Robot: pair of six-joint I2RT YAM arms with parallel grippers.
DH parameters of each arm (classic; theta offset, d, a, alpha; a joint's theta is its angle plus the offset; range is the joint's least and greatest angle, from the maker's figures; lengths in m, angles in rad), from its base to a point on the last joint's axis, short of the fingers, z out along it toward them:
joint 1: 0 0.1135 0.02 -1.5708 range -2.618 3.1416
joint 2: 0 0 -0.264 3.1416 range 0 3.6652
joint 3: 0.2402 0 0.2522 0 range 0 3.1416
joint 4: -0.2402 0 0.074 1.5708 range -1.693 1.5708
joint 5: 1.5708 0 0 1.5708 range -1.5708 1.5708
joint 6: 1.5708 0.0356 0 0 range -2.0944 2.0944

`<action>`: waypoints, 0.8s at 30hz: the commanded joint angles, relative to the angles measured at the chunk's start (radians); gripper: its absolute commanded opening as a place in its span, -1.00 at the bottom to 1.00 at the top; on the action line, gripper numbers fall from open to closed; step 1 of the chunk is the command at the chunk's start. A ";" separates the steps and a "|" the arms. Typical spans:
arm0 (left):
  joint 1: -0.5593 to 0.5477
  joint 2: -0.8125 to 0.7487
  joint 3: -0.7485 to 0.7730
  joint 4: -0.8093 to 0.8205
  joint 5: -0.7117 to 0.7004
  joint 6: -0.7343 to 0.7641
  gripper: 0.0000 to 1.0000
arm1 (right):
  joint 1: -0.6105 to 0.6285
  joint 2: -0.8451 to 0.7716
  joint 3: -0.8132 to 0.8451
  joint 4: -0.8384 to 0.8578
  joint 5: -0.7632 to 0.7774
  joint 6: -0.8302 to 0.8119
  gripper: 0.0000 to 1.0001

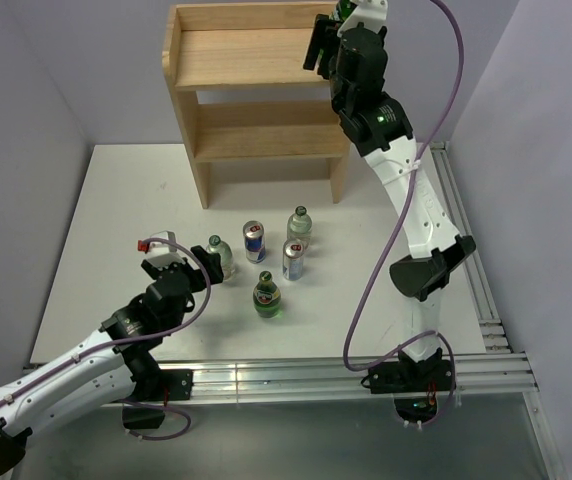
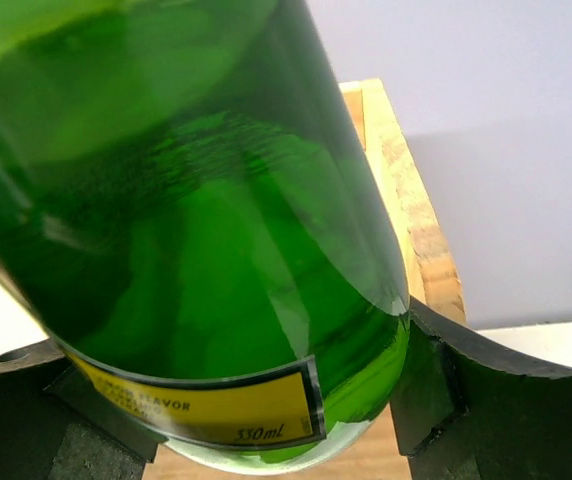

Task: Place and organize the beverage onto the shelf

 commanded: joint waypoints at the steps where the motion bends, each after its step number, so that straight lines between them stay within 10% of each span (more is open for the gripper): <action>1: -0.004 -0.014 -0.008 -0.003 0.012 -0.007 0.99 | -0.010 -0.001 0.070 0.200 -0.012 -0.005 -1.00; 15: -0.004 -0.035 -0.013 -0.014 0.018 -0.015 0.99 | -0.039 0.084 0.074 0.242 -0.001 -0.024 -0.97; 21: -0.004 -0.041 -0.013 -0.015 0.018 -0.015 0.99 | -0.041 0.076 0.031 0.254 0.011 -0.019 0.07; 24: -0.004 -0.046 -0.013 -0.017 0.020 -0.017 0.99 | -0.041 0.070 0.016 0.259 0.017 -0.018 0.22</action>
